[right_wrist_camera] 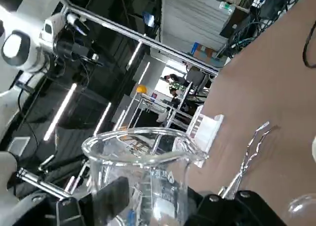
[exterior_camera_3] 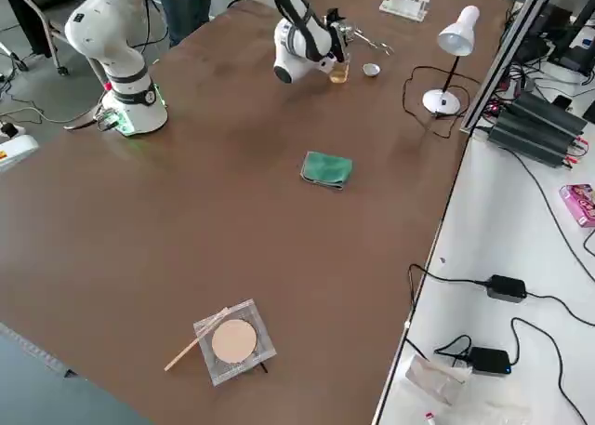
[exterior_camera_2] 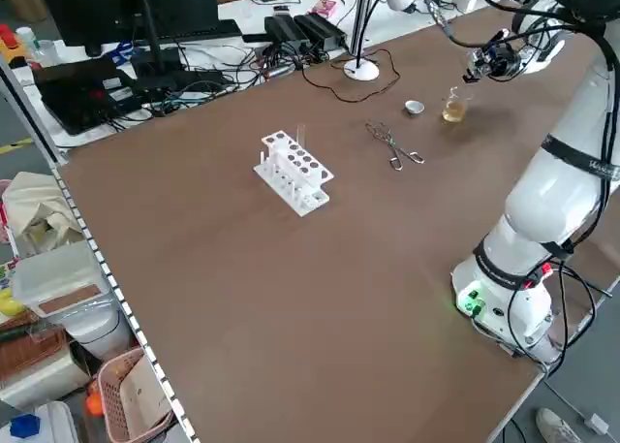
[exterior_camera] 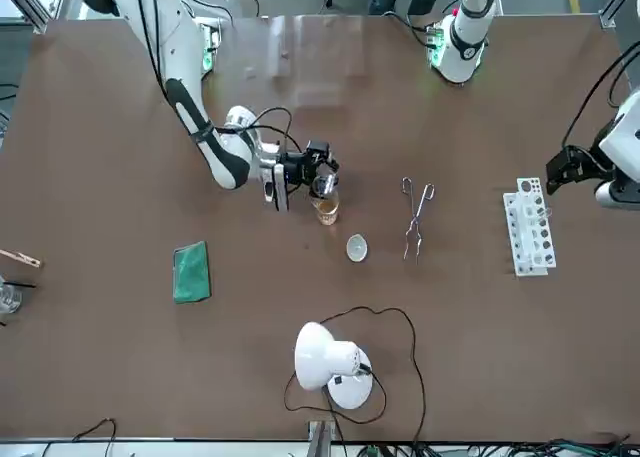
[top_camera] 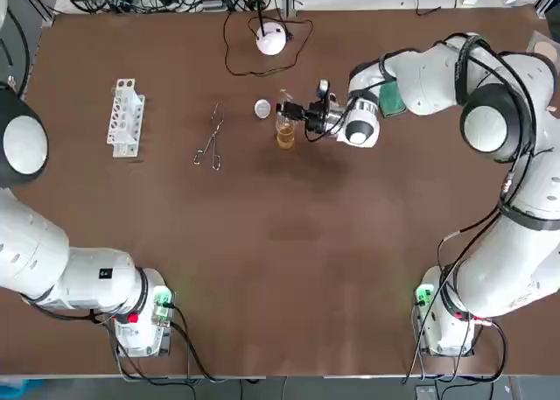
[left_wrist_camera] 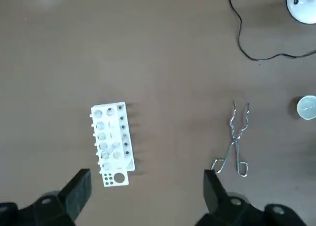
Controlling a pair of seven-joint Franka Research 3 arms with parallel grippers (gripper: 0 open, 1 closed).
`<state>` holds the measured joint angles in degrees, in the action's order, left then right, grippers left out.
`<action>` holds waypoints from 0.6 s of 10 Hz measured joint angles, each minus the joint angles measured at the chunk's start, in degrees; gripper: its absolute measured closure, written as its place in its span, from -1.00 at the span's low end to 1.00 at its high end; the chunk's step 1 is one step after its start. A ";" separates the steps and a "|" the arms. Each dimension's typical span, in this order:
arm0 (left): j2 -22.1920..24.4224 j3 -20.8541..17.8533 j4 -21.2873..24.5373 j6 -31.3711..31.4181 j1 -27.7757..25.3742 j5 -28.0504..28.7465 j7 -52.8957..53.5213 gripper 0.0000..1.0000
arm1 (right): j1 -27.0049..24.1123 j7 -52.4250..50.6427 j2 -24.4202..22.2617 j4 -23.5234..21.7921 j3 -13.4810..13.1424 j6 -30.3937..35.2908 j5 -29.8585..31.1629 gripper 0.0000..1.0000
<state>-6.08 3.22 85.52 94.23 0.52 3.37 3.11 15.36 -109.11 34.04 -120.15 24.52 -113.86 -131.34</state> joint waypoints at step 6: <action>-1.54 0.06 -0.07 0.08 0.22 -0.44 0.00 -1.00 | -1.15 -20.52 -2.54 -2.82 -0.04 -1.76 1.52 0.22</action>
<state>-7.61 3.28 85.45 94.30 0.74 2.93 3.11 14.21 -129.63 31.49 -122.97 24.48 -115.62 -129.82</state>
